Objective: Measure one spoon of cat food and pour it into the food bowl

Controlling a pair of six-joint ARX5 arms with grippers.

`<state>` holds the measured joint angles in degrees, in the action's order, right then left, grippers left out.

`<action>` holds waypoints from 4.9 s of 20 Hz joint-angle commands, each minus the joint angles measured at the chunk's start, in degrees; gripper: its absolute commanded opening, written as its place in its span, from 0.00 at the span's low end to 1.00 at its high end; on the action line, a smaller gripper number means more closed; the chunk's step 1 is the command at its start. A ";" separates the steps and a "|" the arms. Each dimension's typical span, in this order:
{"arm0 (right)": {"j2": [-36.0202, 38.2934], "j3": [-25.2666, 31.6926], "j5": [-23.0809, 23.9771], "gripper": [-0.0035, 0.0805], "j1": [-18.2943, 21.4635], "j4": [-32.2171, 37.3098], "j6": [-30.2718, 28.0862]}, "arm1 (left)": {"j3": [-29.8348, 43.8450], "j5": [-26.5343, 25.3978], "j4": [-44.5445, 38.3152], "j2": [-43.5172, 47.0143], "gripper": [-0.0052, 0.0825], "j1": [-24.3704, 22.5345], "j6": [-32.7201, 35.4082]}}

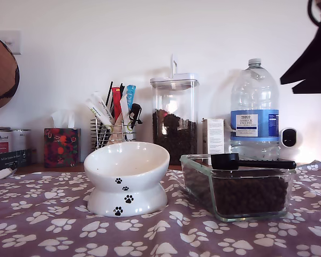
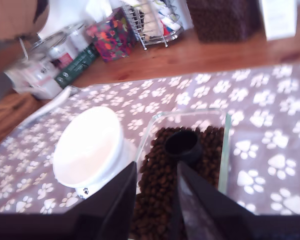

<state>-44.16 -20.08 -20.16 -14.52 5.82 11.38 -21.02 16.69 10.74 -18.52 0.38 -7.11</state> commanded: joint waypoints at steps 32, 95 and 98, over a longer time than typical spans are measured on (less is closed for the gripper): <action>-33.33 -0.63 25.05 0.41 -15.47 23.26 -8.44 | 0.15 0.13 0.13 -0.24 0.04 0.26 0.11; -35.39 -36.98 25.55 0.03 -16.44 -45.66 -35.50 | 0.15 -0.63 2.91 -0.24 0.04 0.26 0.09; -35.39 -41.88 27.21 0.03 -17.22 -52.85 -35.98 | 0.15 -0.63 2.89 -0.24 0.04 0.26 0.07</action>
<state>-79.31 -59.18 6.85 -31.24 -46.44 -24.27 -21.02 16.16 13.93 -18.52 0.38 -7.11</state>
